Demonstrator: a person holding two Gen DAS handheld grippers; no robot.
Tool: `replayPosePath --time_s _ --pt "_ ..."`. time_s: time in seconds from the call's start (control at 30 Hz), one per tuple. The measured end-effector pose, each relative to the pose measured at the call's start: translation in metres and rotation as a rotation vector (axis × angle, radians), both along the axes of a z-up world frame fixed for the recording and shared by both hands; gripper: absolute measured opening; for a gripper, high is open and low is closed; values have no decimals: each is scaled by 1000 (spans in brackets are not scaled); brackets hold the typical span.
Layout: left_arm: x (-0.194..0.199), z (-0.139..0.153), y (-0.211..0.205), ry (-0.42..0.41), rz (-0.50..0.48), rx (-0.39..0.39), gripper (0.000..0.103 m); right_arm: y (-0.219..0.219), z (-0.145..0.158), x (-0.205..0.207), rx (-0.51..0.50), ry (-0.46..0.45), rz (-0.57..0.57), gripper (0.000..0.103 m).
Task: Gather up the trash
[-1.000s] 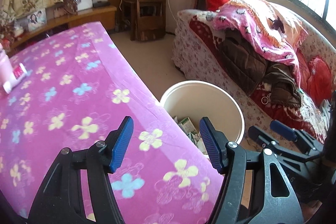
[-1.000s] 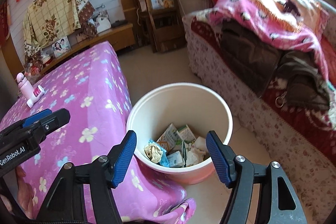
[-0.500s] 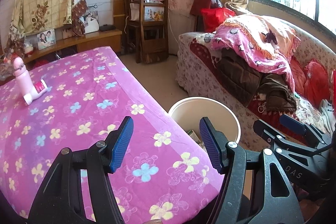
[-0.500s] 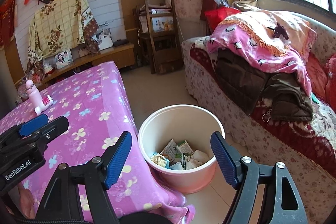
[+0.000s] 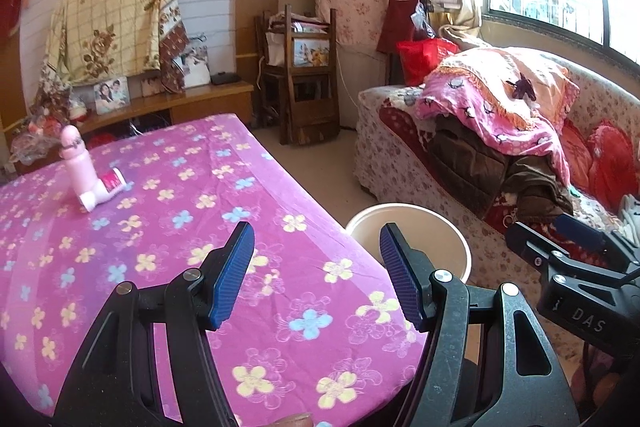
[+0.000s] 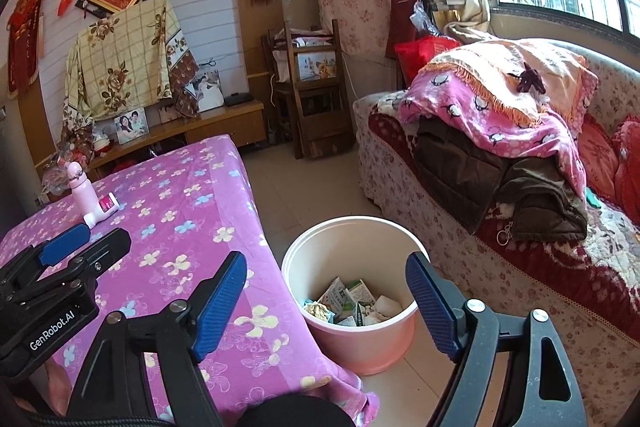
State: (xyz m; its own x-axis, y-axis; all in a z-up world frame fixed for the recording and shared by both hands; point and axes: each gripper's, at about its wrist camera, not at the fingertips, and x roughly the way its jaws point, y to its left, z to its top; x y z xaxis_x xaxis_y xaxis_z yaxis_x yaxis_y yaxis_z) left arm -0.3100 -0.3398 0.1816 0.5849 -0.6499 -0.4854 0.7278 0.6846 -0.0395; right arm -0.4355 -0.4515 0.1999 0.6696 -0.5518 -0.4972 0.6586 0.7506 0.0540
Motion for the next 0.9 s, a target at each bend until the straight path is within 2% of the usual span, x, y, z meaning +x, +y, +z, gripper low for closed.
replayPosePath --time_s 0.5,0.9 --pt "-11 6 11 -16 7 -5 64 9 9 -12 -16 -29 8 85" --pt "-9 7 19 17 22 -16 64 12 9 -12 -13 -26 16 85"
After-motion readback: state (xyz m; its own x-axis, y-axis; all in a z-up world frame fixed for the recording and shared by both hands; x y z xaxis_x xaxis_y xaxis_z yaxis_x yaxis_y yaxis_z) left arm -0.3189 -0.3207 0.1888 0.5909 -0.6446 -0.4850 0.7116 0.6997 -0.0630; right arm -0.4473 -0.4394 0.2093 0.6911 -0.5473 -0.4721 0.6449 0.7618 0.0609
